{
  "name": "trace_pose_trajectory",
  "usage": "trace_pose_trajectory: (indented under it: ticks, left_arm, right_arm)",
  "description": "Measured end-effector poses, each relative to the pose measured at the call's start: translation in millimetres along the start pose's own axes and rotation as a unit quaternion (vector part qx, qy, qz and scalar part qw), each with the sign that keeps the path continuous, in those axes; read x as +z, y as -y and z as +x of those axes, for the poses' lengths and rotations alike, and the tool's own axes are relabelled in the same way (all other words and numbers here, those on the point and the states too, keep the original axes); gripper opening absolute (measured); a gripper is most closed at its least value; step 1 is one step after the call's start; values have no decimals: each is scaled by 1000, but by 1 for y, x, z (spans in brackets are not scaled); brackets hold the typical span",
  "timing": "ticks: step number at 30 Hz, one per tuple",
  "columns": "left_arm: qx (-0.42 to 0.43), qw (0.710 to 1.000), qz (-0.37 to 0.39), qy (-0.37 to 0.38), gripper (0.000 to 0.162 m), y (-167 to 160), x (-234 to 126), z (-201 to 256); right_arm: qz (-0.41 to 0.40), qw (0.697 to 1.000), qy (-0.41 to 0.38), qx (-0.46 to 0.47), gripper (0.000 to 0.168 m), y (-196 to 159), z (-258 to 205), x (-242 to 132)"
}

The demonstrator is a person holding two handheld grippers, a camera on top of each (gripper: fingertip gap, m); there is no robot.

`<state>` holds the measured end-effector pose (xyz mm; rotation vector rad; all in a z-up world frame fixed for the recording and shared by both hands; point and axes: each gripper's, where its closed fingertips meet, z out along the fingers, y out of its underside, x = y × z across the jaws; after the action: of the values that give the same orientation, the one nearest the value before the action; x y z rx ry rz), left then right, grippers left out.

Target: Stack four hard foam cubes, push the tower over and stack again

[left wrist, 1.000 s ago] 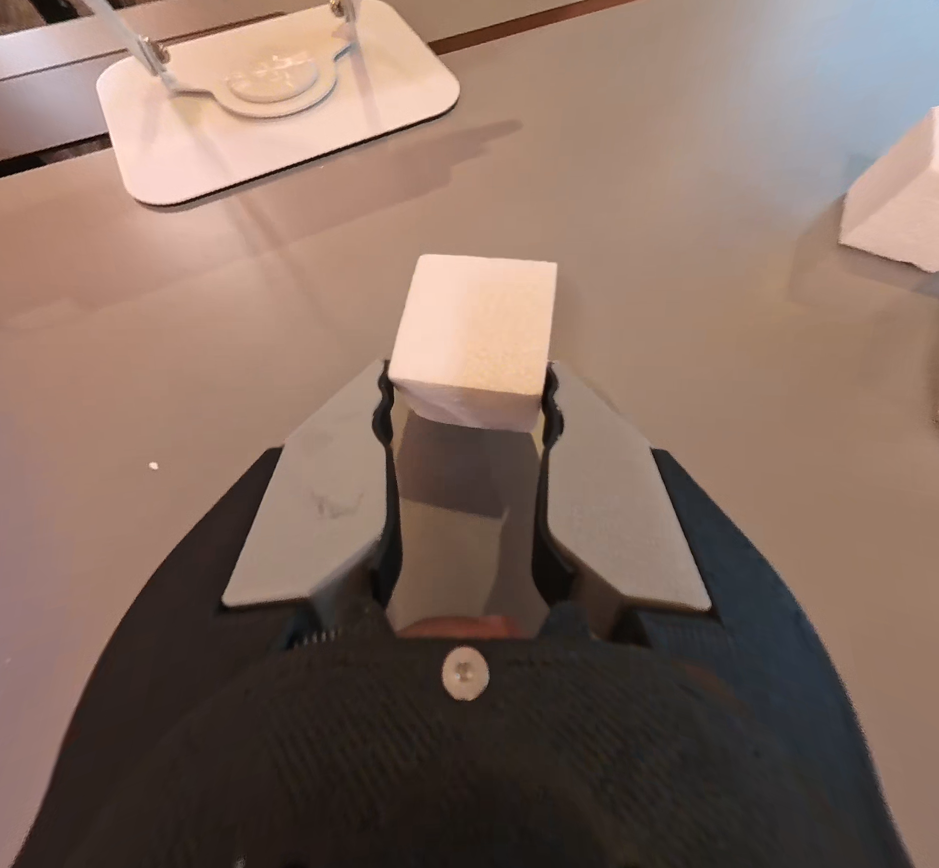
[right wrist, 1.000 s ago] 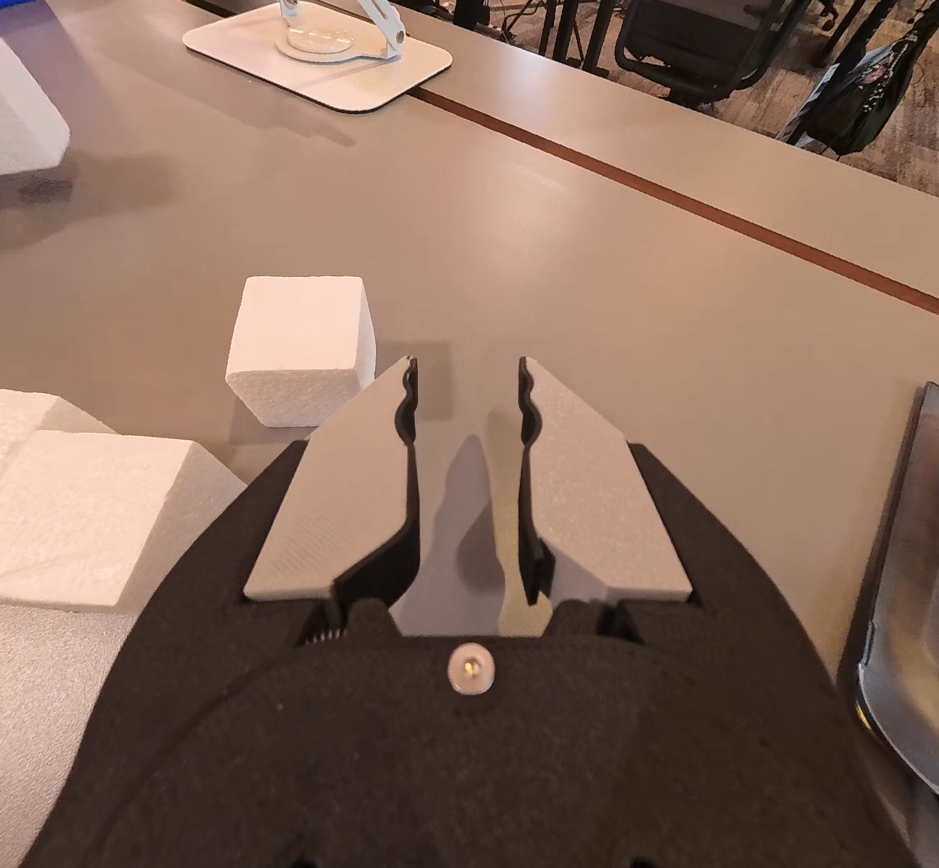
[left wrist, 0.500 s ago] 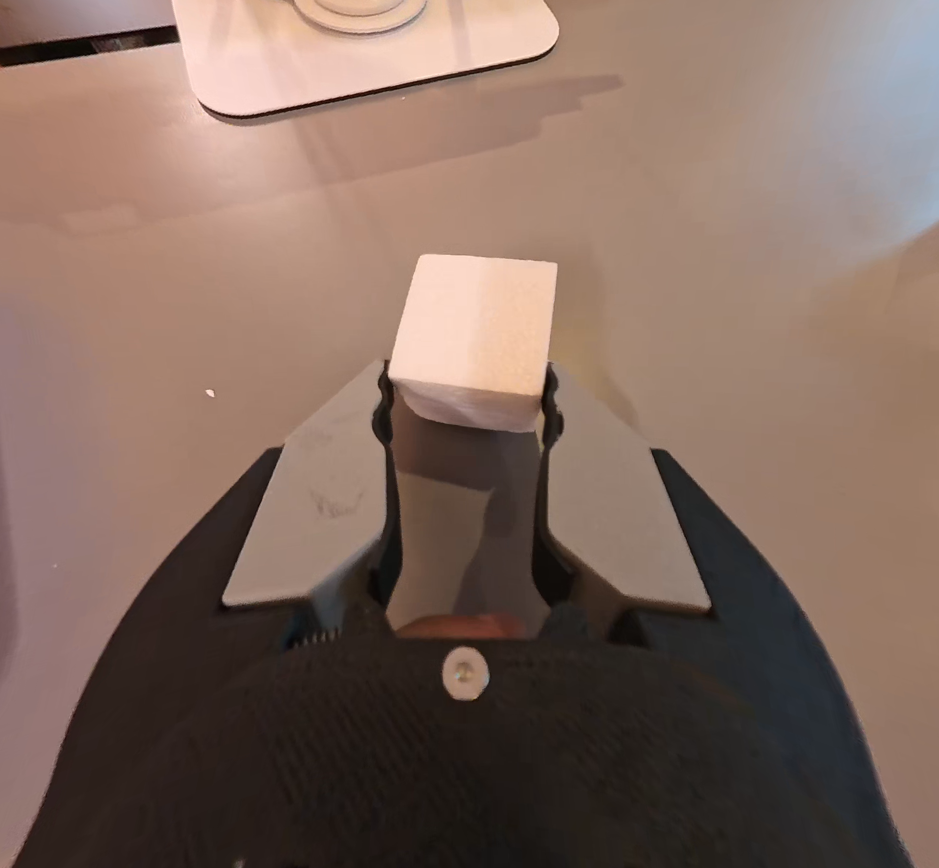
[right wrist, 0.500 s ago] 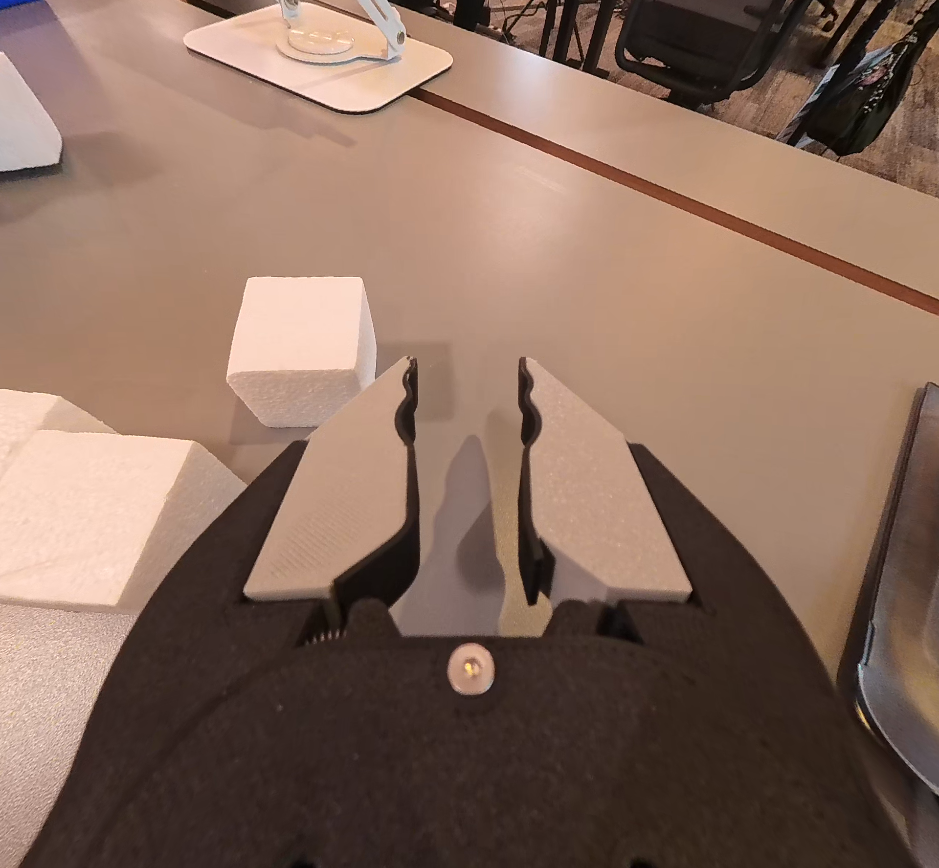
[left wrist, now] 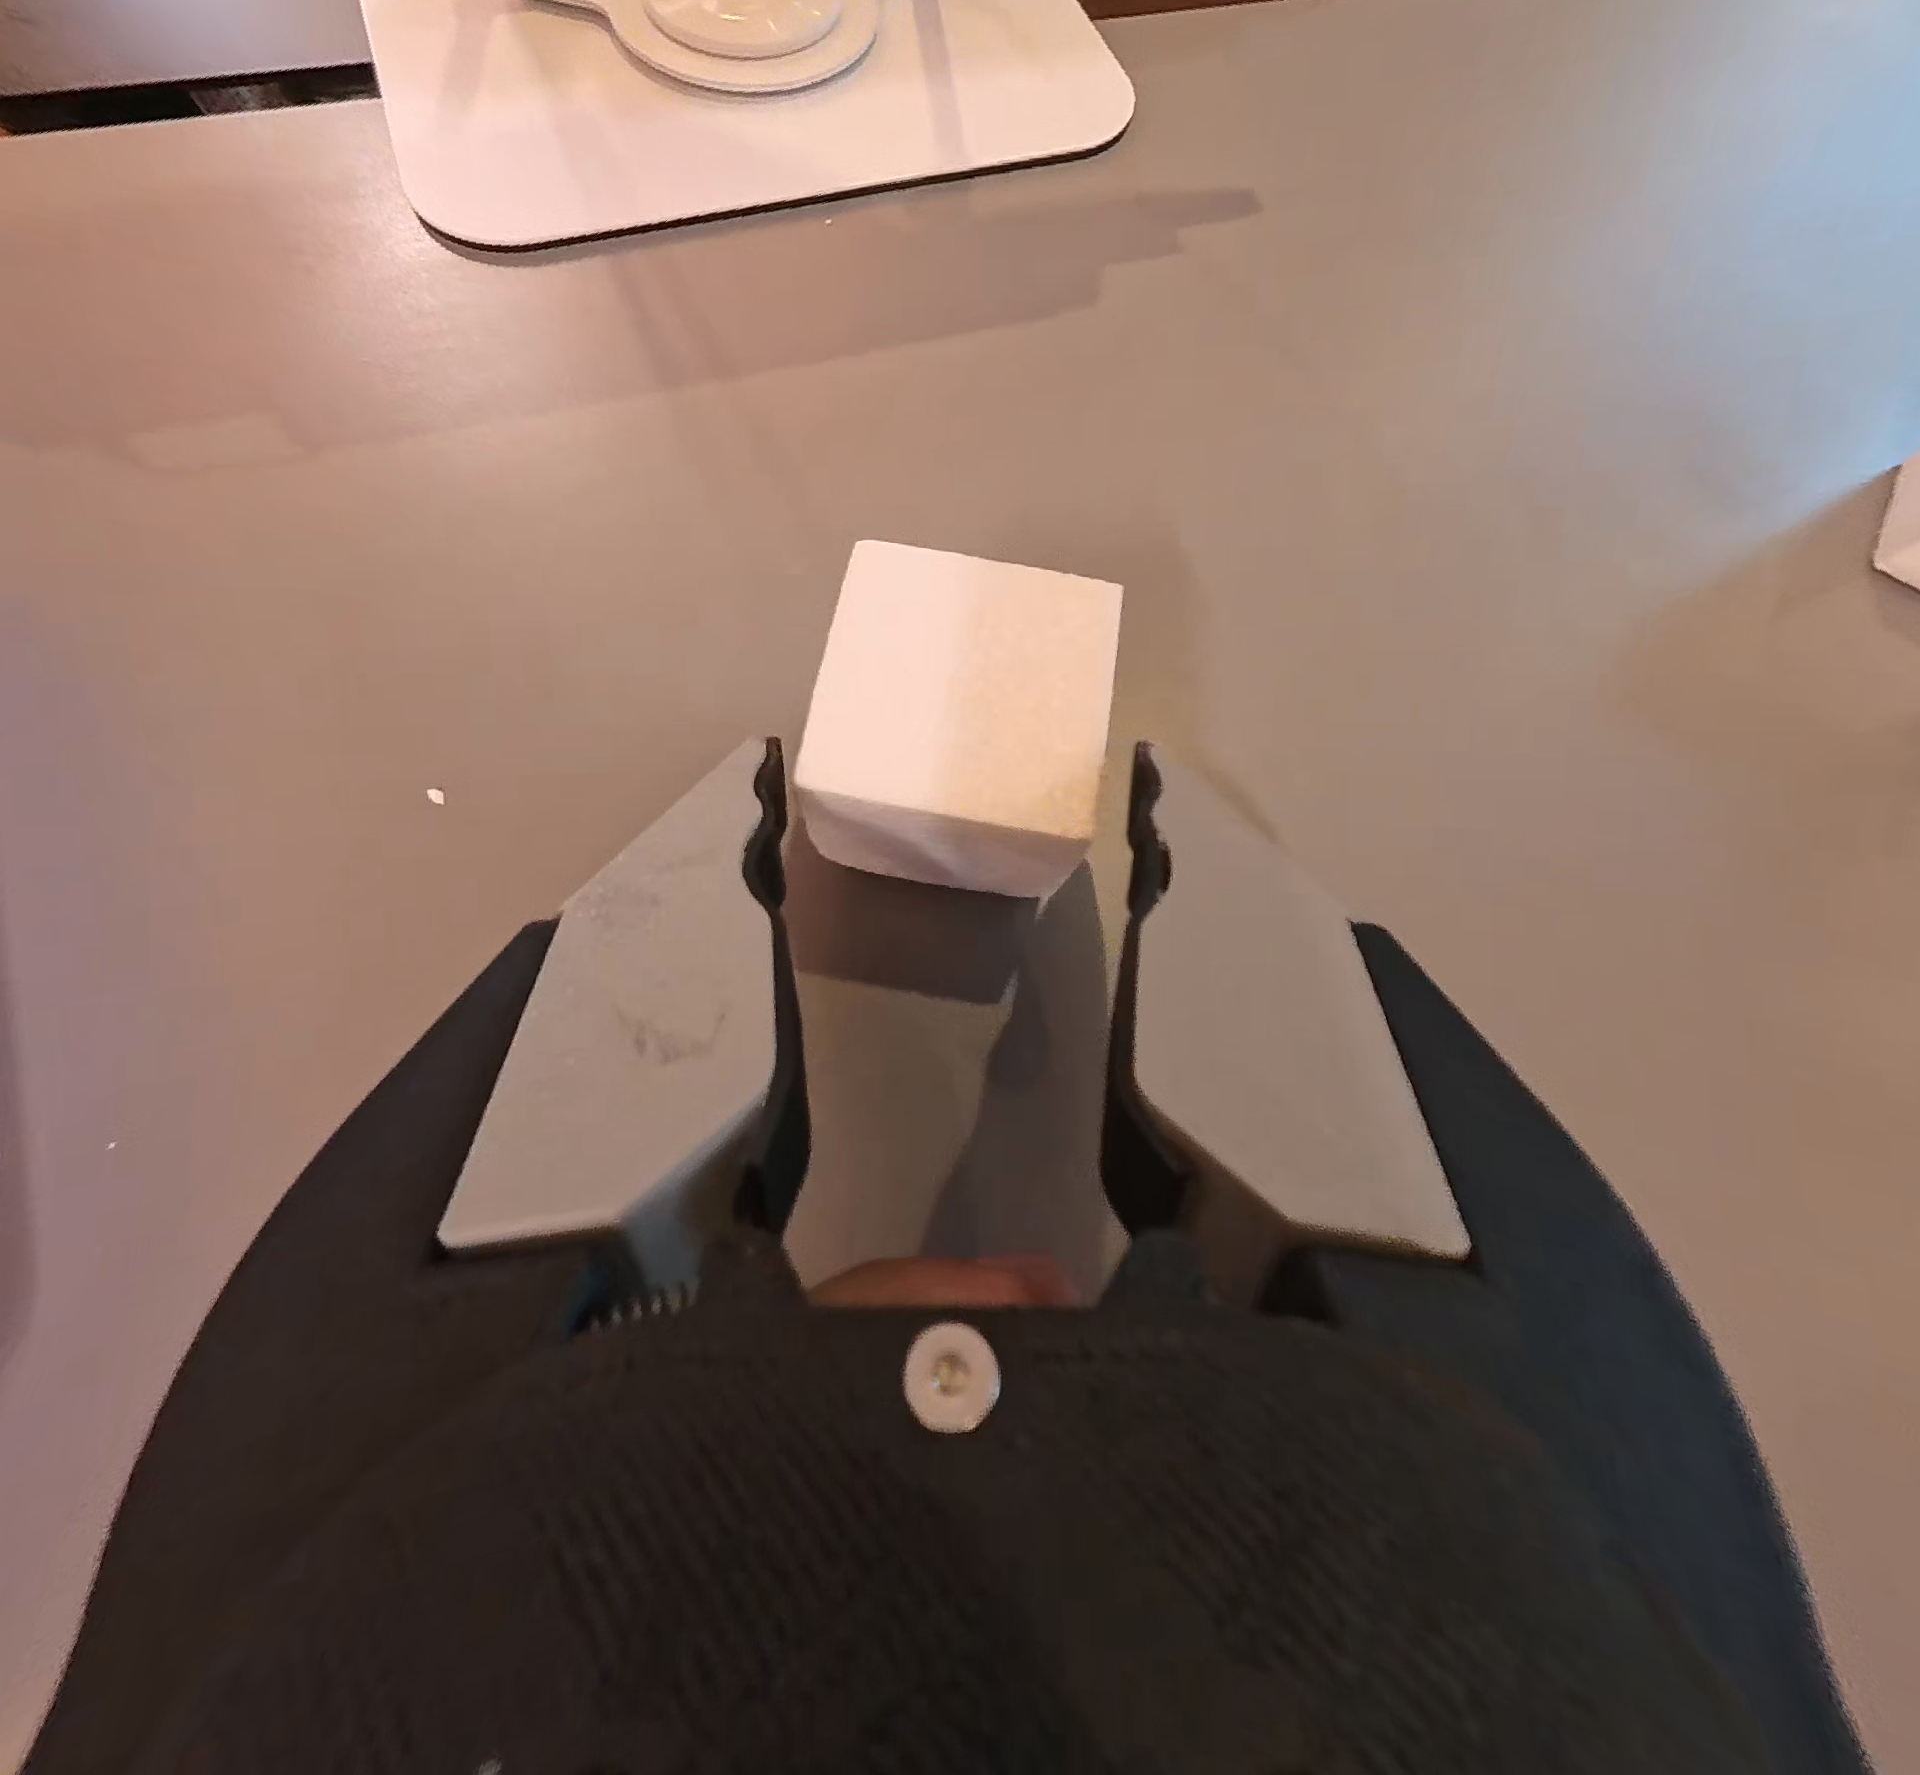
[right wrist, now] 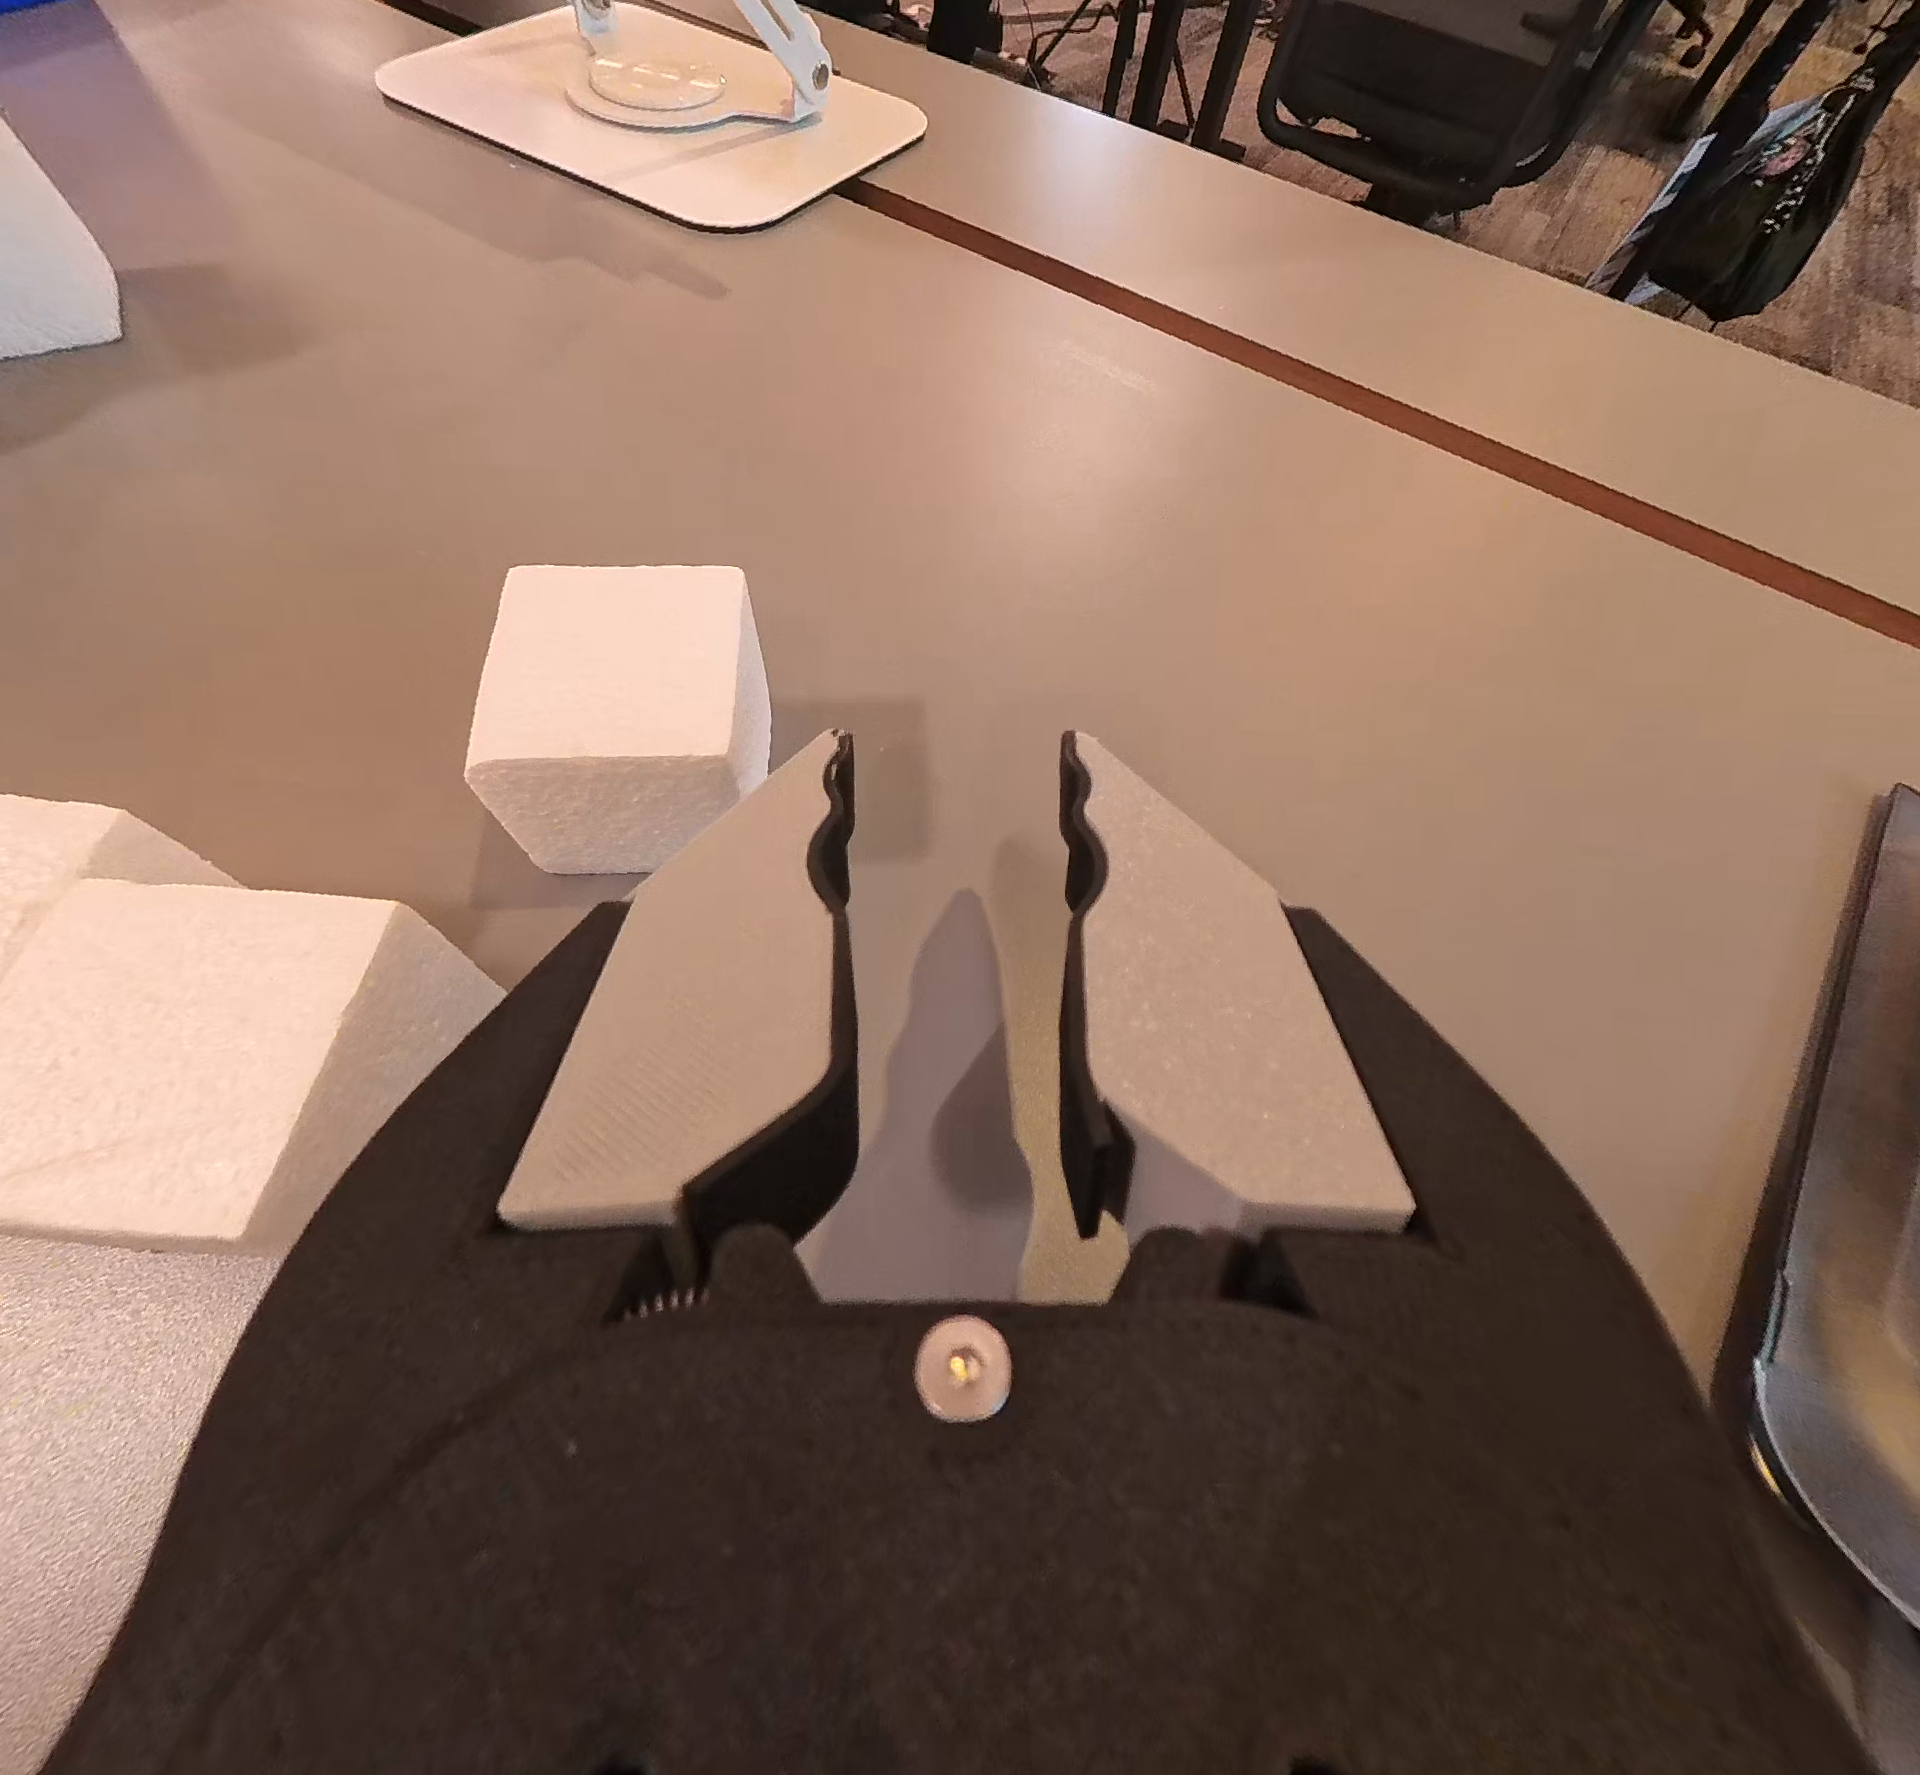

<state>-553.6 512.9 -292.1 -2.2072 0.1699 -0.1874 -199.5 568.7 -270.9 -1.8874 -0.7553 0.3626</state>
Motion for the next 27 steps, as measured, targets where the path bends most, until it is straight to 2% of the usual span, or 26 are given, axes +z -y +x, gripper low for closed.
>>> trace_pose_trajectory:
  ticks: [17,22,27]
  left_arm:
    - [-1,999,50,8,68,18,-14,-3]
    - [15,996,90,-2,68,32,-23,6]
    - [27,994,99,-22,69,35,-24,16]
  right_arm:
    - [0,1000,0,-1,37,0,-1,0]
    - [0,1000,0,-1,37,0,-1,0]
    - [-2,1000,0,-1,37,-1,-1,0]
